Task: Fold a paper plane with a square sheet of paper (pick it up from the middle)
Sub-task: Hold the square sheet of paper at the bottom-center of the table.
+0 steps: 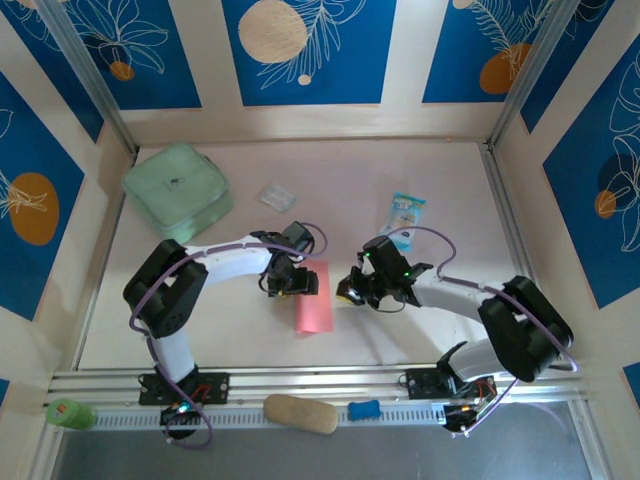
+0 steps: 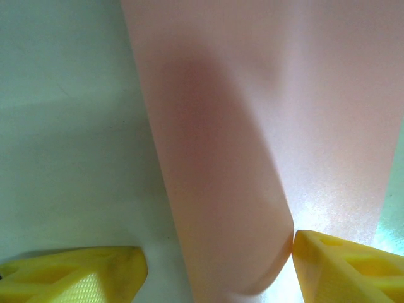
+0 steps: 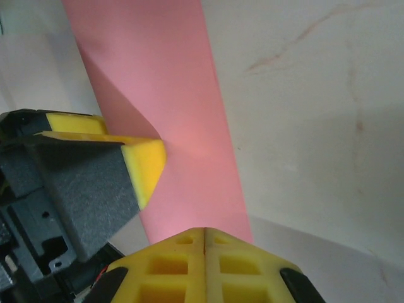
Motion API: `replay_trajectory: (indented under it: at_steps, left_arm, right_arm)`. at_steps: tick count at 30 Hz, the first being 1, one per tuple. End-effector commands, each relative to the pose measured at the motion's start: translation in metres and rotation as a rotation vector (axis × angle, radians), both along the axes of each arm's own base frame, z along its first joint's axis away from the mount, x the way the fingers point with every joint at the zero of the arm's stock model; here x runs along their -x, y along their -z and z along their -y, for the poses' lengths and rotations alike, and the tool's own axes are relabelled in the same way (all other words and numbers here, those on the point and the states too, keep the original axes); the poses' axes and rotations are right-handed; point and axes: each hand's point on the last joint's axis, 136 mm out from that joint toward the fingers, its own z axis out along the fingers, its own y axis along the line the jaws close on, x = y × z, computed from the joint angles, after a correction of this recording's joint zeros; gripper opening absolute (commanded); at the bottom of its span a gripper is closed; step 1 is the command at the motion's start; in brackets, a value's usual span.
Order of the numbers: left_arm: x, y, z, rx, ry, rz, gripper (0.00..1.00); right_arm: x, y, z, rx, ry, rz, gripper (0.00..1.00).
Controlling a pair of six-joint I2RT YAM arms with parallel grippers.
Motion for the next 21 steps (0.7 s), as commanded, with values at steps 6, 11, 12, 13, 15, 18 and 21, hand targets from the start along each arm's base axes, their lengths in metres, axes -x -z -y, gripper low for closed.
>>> replay_trajectory:
  at_steps: [6,11,12,13,15,18,21]
  left_arm:
    - [0.010,0.053,-0.023,-0.119,-0.004,-0.038,0.72]
    - [0.010,0.053,-0.024,-0.120,-0.003,-0.038,0.72]
    - [0.010,0.053,-0.024,-0.120,-0.003,-0.037,0.72]
    - [0.010,0.053,-0.024,-0.121,-0.003,-0.037,0.72]
    - [0.010,0.054,-0.024,-0.120,-0.003,-0.038,0.72]
    - [0.011,0.054,-0.024,-0.119,-0.004,-0.039,0.72]
    - [0.010,0.054,-0.024,-0.117,-0.005,-0.038,0.72]
  right_arm:
    - [-0.013,0.002,-0.033,-0.045,-0.056,0.005,0.00]
    - [-0.015,0.012,-0.041,-0.032,-0.071,-0.016,0.00]
    - [-0.015,0.013,-0.042,-0.031,-0.074,-0.019,0.00]
    - [-0.015,0.015,-0.042,-0.028,-0.076,-0.023,0.00]
    - [-0.015,0.018,-0.043,-0.026,-0.081,-0.029,0.00]
    - [-0.015,0.024,-0.043,-0.020,-0.088,-0.041,0.00]
    - [-0.011,0.033,-0.042,-0.011,-0.093,-0.064,0.00]
